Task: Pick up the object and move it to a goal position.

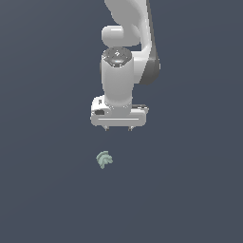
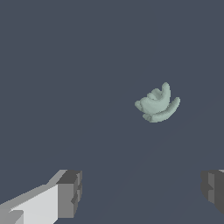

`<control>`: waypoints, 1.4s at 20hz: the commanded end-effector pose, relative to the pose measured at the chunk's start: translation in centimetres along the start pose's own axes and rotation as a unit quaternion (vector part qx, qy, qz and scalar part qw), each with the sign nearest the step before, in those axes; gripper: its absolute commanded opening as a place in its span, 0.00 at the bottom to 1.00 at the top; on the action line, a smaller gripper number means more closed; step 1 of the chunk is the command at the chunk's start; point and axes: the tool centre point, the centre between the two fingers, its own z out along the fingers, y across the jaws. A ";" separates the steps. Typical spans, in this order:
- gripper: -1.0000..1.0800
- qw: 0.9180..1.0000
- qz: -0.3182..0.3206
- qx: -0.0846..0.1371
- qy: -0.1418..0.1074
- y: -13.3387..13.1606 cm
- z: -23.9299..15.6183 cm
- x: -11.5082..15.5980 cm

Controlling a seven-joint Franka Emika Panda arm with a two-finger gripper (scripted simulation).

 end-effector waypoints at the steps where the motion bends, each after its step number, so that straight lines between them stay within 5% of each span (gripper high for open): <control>1: 0.96 1.000 0.000 0.000 0.000 0.0 0.0 0.0; 12: 0.96 0.999 -0.029 -0.004 0.020 -1.1 -1.8 0.9; 28: 0.96 0.997 -0.082 -0.006 0.012 0.4 0.4 2.2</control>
